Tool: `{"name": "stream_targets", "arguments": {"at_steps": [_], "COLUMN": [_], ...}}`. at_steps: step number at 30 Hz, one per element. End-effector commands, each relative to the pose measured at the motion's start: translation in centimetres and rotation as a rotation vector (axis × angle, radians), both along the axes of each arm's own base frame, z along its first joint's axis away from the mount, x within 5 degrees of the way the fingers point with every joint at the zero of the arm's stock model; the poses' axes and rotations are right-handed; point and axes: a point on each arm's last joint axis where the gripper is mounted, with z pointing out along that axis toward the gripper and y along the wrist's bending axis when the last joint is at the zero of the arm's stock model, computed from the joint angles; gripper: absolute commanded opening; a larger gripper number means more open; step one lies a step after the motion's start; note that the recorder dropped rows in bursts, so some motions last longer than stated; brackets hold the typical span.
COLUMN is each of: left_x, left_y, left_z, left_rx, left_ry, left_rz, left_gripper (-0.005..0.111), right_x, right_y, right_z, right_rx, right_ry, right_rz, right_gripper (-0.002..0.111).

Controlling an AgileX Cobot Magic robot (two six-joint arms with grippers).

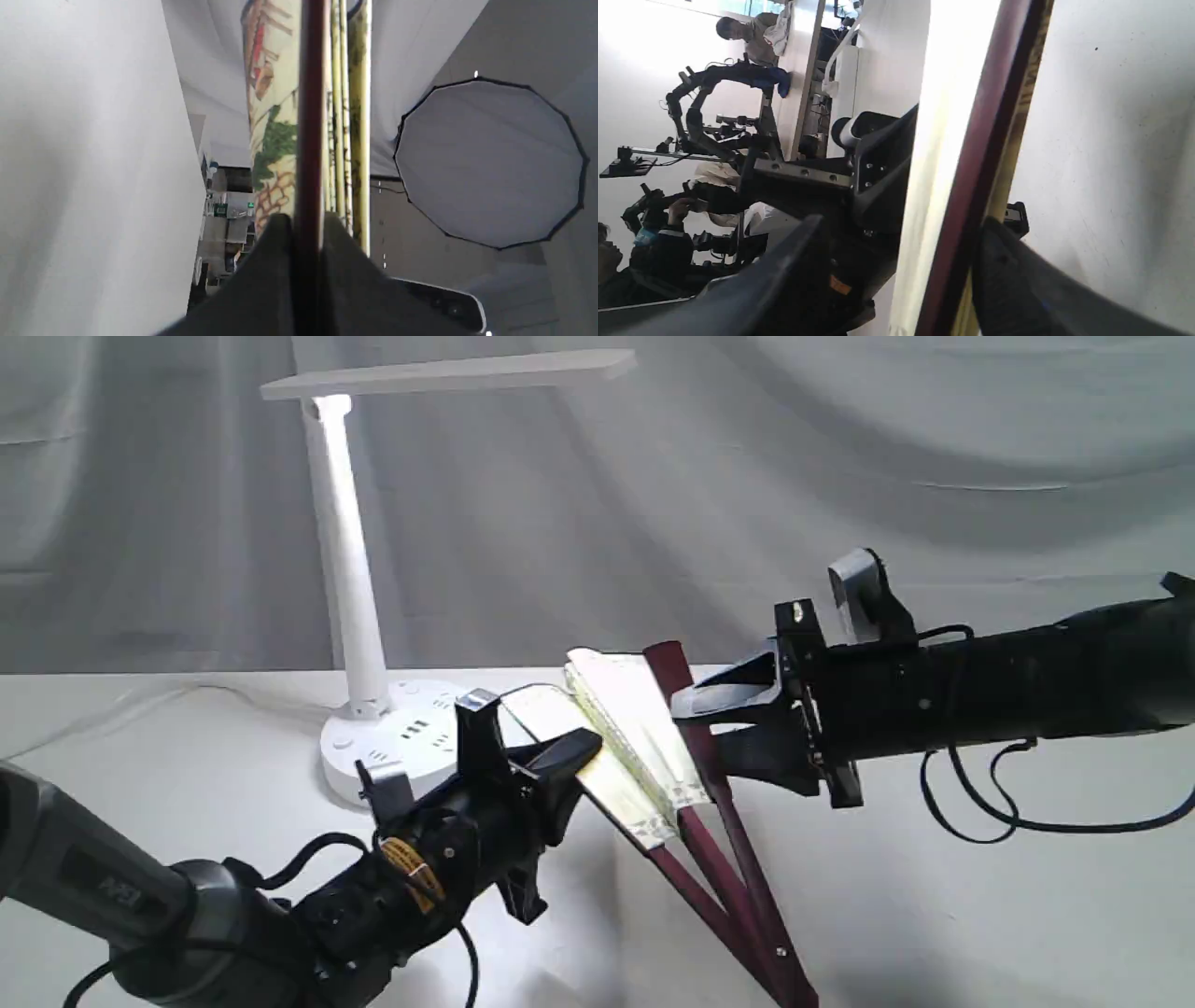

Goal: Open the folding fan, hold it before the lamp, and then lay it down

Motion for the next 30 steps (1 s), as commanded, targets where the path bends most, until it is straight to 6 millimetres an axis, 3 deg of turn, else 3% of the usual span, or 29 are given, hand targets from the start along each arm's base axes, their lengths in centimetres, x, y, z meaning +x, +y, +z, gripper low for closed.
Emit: {"name": "stream_targets", "arguments": {"at_steps": [1,5,17,30], "left_x": [-0.1,-0.1,-0.1,-0.1], "left_y": [-0.7,-1.5,-1.5,-1.6], "left_z": [1.1,1.6,2.1,2.2], "left_rx": [0.006,0.026,0.009,0.006], "left_ry": [-0.054,-0.095,-0.094,-0.094], "left_rz": [-0.078,-0.161,-0.168,-0.171], "left_gripper": [0.0,0.0,0.0,0.0], "right_x": [0.1,0.2,0.2,0.4], "right_y": [0.0,0.0,-0.1,-1.6], "right_z": [0.5,0.5,0.5,0.6], "right_rx": [0.001,-0.001,-0.011,-0.007], "right_ry": [-0.025,-0.025,-0.048,-0.049], "right_rz": [-0.024,-0.031,-0.028,-0.069], "right_gripper": [0.047,0.047,0.047,0.047]}}
